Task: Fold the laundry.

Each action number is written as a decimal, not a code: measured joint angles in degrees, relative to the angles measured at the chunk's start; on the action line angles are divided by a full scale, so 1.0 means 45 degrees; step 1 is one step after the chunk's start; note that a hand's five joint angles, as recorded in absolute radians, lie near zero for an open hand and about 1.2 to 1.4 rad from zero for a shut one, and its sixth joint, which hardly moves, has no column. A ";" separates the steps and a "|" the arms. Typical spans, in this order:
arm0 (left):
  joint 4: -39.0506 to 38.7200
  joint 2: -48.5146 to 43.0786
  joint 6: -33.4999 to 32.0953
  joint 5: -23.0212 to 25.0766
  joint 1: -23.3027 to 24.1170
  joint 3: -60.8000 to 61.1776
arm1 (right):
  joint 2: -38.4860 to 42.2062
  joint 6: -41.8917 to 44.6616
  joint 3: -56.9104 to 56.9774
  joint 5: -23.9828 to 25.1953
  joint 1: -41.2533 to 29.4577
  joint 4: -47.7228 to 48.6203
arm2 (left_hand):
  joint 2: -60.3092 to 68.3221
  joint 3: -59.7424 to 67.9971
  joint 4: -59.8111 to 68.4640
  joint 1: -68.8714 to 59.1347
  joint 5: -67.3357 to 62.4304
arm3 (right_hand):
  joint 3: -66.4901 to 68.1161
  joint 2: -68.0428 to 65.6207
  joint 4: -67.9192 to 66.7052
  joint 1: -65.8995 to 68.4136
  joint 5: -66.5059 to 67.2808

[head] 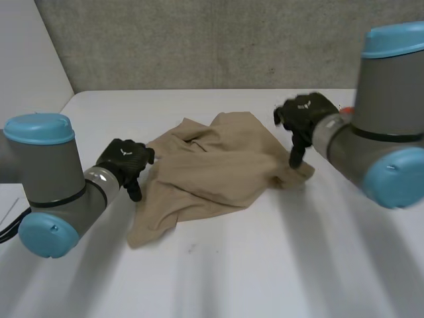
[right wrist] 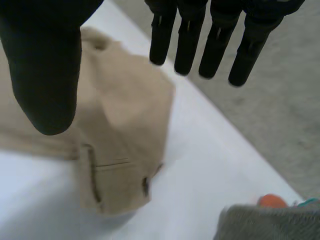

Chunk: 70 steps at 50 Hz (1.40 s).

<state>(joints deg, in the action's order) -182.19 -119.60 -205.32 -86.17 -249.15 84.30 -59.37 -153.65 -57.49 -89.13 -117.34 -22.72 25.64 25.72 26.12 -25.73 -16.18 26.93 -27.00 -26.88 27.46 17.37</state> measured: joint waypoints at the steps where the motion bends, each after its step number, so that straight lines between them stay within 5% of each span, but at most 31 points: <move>1: 0.0019 -0.0030 0.0002 0.0031 -0.0009 -0.0009 | -0.0170 0.0082 -0.0252 0.0132 0.0038 -0.0069 | 0.0000 0.0000 0.0000 0.0000 0.0000 | 0.0359 -0.0315 -0.0311 0.0308 0.0301; 11: 0.0873 -0.1262 0.0005 0.0831 0.0009 -0.1062 | -0.1082 0.0633 -0.3738 0.1294 0.0166 0.0267 | 0.0873 0.0876 0.0828 -0.0898 -0.0814 | 0.2911 -0.2826 -0.2869 0.2773 0.2778; 17: 0.1654 -0.2169 0.0006 0.1037 0.0140 -0.2241 | -0.0504 0.0411 -0.4266 0.1011 -0.0113 0.1347 | 0.2159 0.2150 0.2108 -0.2264 -0.2042 | 0.3487 -0.3458 -0.3490 0.3379 0.3365; 23: 0.2025 -0.3217 -0.0028 0.0830 0.0329 -0.3659 | -0.0345 -0.0121 -0.4505 0.0472 -0.0318 0.2496 | 0.1861 0.1847 0.1637 -0.1931 -0.1637 | 0.0408 -0.0473 -0.0455 0.0643 0.0112; 31: 0.1751 -0.3951 -0.0024 0.0256 0.0624 -0.4867 | 0.0308 -0.0620 -0.4833 -0.0224 -0.0397 0.4625 | 0.2138 0.2127 0.2053 -0.2248 -0.2018 | 0.0047 -0.0060 0.0059 0.0162 -0.0286; 36: 0.1675 -0.4248 -0.0133 0.0189 0.0843 -0.5309 | 0.1203 -0.0577 -0.4702 -0.0404 -0.0341 0.6308 | 0.8143 0.8061 0.8038 -0.8517 -0.7922 | 0.3225 -0.3295 -0.3194 0.3225 0.3135; 39: 0.1827 -0.4193 -0.0172 0.0149 0.0929 -0.5465 | 0.1604 -0.0452 -0.4474 -0.0474 -0.0278 0.6990 | 0.9456 0.9304 0.9344 -0.9028 -0.8933 | 0.7615 -0.7769 -0.7621 0.7522 0.7382; 43: 0.2405 -0.3486 -0.0144 0.0102 0.0992 -0.5403 | 0.1777 -0.0269 -0.4020 -0.0592 -0.0085 0.7478 | 0.9483 0.9337 0.9361 -0.9028 -0.8933 | 0.9058 -0.8956 -0.9182 0.8471 0.8725; 58: 0.3942 0.3454 0.1558 0.0727 0.0916 -0.3578 | -0.1846 -0.1405 -0.0802 0.1206 0.1717 0.2804 | 0.9484 0.9337 0.9363 -0.9027 -0.8933 | 0.9110 -0.8956 -0.9227 0.8471 0.9024; 70: 0.3945 0.0096 0.1670 0.0299 0.0822 -0.4386 | 0.3075 -0.1371 0.3887 0.1438 0.0807 0.0127 | 0.9484 0.9337 0.9364 -0.9027 -0.8933 | 0.8021 -0.7939 -0.8105 0.7687 0.7957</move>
<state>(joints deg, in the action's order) -164.43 -119.16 -197.80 -84.82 -245.45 64.56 -45.53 -159.82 -40.00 -82.66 -113.71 -22.15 68.31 67.73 68.26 -66.35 -56.38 63.03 -62.72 -63.35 62.05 53.18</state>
